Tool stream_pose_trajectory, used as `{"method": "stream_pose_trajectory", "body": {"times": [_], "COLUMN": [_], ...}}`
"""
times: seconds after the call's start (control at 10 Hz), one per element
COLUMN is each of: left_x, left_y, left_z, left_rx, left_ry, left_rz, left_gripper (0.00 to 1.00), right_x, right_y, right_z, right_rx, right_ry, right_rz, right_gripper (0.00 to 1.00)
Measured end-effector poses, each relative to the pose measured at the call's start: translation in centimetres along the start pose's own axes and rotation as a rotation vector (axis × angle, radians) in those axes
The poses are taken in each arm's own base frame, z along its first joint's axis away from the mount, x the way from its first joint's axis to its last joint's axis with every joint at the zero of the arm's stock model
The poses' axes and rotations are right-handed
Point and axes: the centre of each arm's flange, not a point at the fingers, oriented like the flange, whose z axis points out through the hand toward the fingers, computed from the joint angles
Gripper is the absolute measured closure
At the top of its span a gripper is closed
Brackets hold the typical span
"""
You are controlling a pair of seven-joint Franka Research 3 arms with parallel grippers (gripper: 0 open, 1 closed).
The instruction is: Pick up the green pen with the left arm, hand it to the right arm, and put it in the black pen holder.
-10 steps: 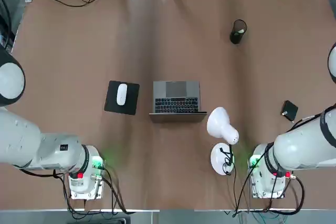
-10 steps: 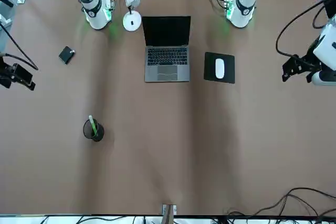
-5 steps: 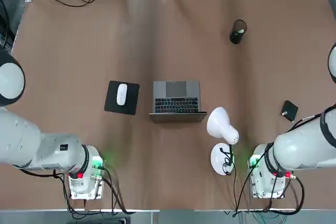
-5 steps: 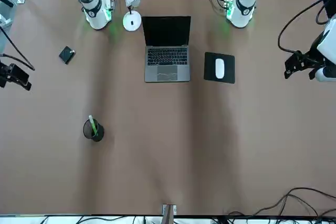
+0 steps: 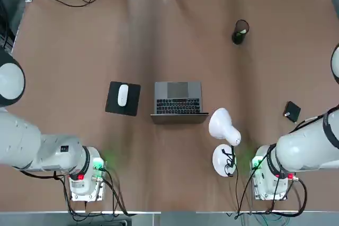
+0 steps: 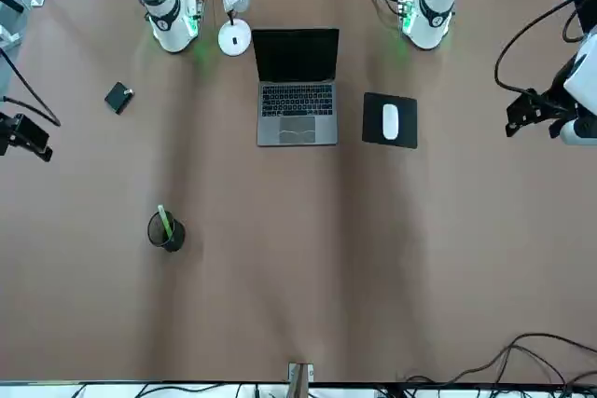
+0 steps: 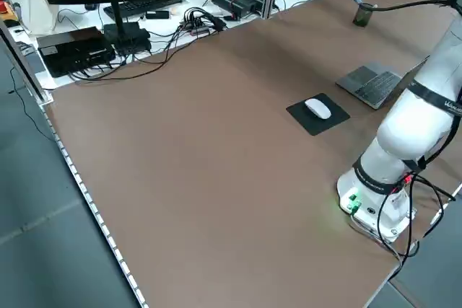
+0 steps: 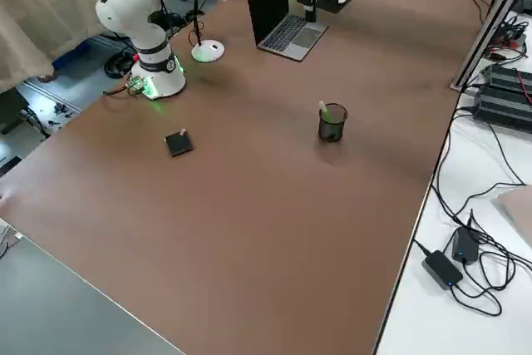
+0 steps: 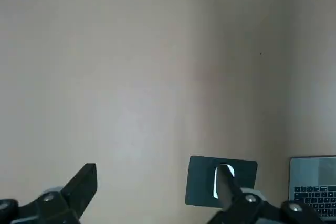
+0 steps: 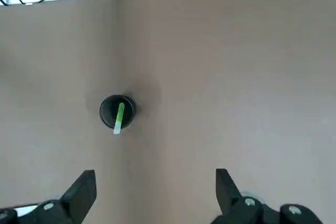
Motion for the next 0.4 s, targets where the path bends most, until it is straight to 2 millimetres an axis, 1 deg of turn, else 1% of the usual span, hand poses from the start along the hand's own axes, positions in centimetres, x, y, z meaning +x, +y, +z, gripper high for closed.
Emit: {"method": "stream_pose_trajectory", "body": {"times": [0.4], "left_x": [-0.03], "left_y": [0.18], "left_z": [0.08], "left_rx": [-0.003], "left_ry": [-0.003], "left_rz": [0.002], "left_gripper": [0.00], "right_x": [0.49], "right_y": [-0.07], "right_z": [-0.19], "right_rx": [0.003], "right_ry": [0.038], "right_rz": [0.002], "right_gripper": [0.00]}}
